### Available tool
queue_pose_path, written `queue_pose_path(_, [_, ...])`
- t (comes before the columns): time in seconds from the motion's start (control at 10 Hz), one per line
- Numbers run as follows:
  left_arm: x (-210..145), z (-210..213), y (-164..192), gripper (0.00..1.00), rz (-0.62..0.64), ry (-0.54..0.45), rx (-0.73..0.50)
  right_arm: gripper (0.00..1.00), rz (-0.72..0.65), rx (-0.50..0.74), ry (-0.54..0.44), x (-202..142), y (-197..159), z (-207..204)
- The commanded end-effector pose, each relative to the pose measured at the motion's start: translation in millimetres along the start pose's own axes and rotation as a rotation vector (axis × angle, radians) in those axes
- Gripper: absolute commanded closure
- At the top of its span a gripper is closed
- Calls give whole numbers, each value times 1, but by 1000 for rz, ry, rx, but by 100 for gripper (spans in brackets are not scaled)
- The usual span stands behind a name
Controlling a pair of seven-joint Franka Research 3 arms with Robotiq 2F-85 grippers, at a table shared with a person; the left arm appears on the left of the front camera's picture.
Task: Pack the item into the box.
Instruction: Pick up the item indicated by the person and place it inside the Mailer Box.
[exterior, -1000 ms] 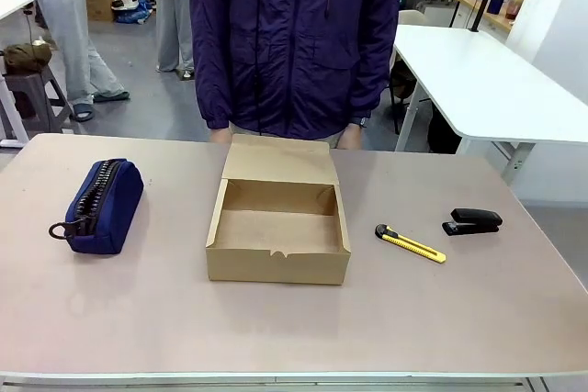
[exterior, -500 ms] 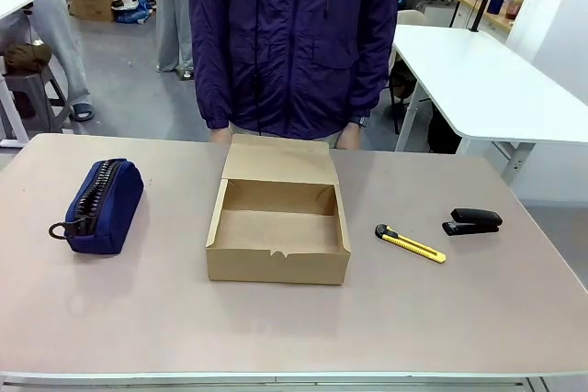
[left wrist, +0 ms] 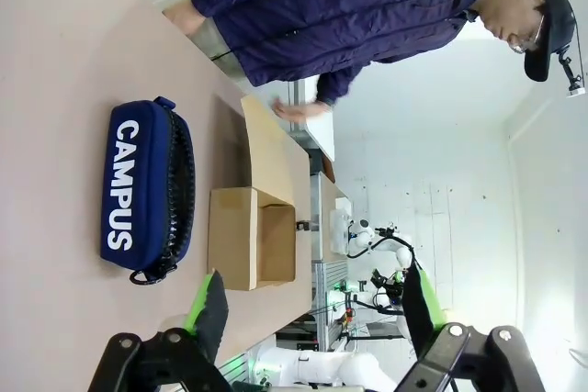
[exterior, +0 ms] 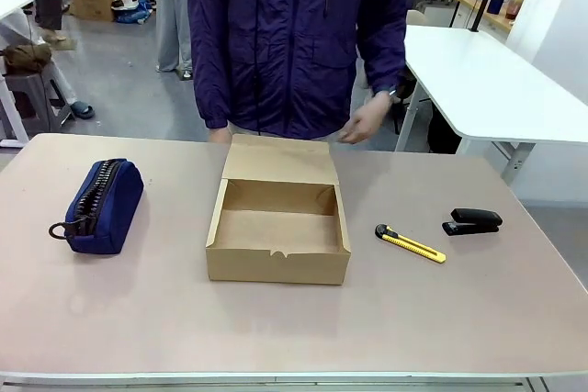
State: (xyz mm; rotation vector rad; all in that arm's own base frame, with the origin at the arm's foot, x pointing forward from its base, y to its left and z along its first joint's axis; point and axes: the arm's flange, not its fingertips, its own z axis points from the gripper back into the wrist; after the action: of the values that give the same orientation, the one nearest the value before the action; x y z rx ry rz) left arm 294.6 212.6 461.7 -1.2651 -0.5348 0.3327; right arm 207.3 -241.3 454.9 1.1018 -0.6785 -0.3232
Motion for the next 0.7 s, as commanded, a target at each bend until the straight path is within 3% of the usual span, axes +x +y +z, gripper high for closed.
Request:
queue_pose_path(0.0, [2, -1, -2, 0, -19, 1, -12, 0, 26, 9, -8, 2, 0, 3])
queue_pose_path(0.6, [2, -1, -2, 0, -19, 1, -12, 0, 26, 9, -8, 2, 0, 3])
